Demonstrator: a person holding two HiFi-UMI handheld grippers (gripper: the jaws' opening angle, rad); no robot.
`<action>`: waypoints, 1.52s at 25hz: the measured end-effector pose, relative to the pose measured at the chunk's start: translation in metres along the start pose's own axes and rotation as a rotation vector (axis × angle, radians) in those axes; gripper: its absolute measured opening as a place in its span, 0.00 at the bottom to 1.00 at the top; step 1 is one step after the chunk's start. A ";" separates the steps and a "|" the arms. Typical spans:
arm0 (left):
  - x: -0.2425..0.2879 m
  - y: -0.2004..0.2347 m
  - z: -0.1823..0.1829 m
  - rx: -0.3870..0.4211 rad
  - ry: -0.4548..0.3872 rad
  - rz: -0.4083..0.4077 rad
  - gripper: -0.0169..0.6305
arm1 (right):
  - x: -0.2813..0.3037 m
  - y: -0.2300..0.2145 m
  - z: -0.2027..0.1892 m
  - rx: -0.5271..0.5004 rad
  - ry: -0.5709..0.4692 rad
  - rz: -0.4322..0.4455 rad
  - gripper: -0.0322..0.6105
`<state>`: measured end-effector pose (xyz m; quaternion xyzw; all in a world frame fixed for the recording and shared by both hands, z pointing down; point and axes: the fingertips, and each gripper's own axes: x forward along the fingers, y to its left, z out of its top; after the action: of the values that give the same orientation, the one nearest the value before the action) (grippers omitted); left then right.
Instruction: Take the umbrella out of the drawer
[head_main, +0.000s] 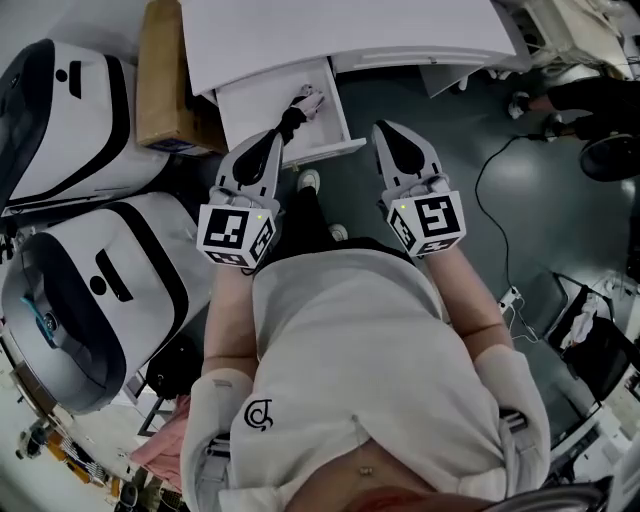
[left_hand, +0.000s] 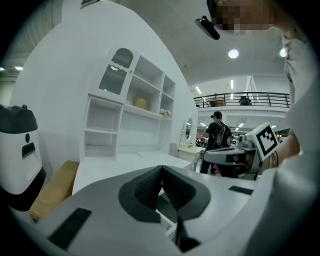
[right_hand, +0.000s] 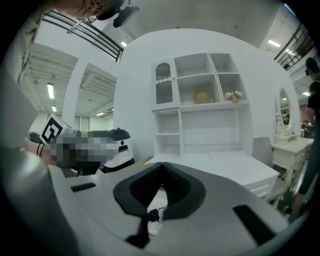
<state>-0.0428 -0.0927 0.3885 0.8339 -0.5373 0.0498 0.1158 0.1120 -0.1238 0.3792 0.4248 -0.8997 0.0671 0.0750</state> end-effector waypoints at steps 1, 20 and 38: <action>0.011 0.006 -0.004 0.007 0.016 -0.014 0.04 | 0.008 -0.004 -0.001 0.004 0.008 -0.006 0.06; 0.156 0.096 -0.226 -0.079 0.557 -0.244 0.09 | 0.133 -0.042 -0.071 0.096 0.176 -0.127 0.06; 0.184 0.093 -0.378 -0.063 0.983 -0.228 0.65 | 0.152 -0.064 -0.094 0.109 0.192 -0.078 0.06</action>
<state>-0.0350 -0.1997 0.8054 0.7614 -0.3259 0.4074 0.3849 0.0734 -0.2611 0.5039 0.4547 -0.8661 0.1531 0.1403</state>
